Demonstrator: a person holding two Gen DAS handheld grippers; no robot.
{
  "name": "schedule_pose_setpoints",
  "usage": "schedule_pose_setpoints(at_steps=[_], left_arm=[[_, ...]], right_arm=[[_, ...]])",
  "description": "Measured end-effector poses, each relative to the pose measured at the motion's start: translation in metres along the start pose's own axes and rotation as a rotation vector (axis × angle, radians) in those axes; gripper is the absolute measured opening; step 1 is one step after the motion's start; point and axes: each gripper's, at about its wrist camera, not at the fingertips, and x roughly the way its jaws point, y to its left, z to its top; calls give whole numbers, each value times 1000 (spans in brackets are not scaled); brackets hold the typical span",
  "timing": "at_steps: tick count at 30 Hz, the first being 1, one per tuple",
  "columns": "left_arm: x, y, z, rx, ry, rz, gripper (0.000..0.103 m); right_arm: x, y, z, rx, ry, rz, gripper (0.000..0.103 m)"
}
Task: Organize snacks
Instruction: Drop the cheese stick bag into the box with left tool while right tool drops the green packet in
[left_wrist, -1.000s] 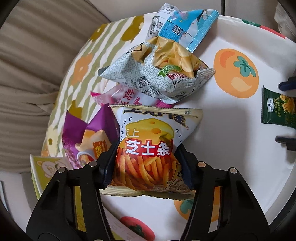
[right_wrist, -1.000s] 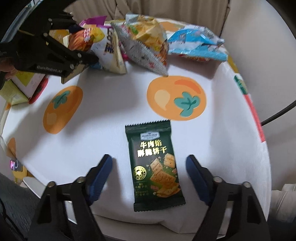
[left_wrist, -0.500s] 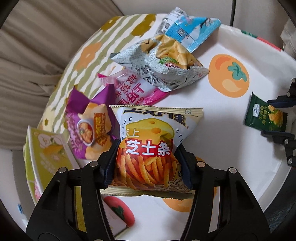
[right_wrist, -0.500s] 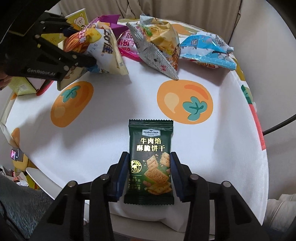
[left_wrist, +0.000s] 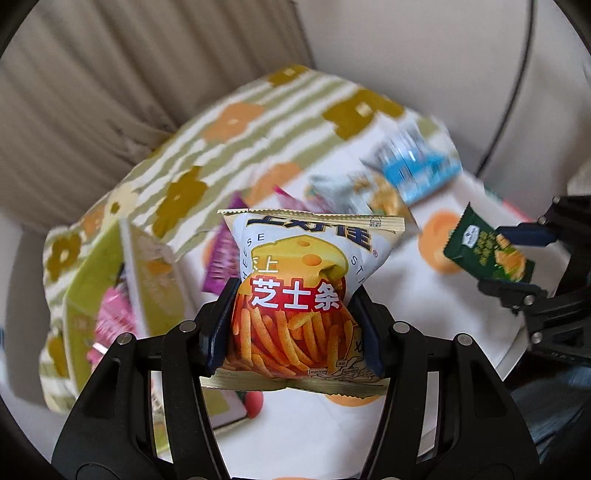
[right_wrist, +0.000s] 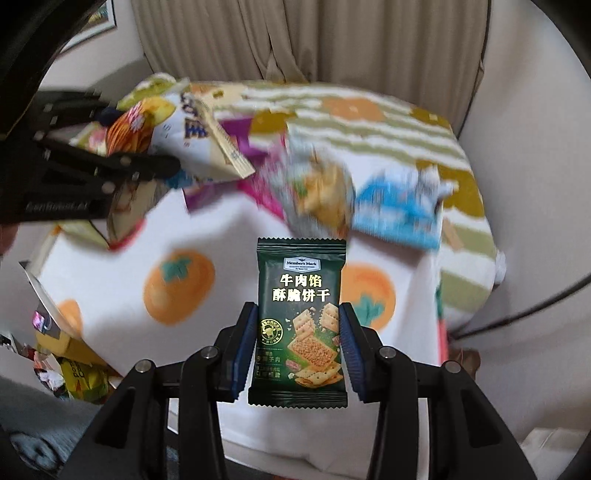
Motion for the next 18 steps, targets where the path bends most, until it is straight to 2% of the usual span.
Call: schedule_pose_setpoints(at_steps=[9,18], left_arm=[[-56,82,-20,-253,-65,112,54],[-69,179,-58,-409,-78,190,54]], right_arm=[[-31,35,83,-113,-131,69,40],[-21,94,164,-176,-174,155,40]])
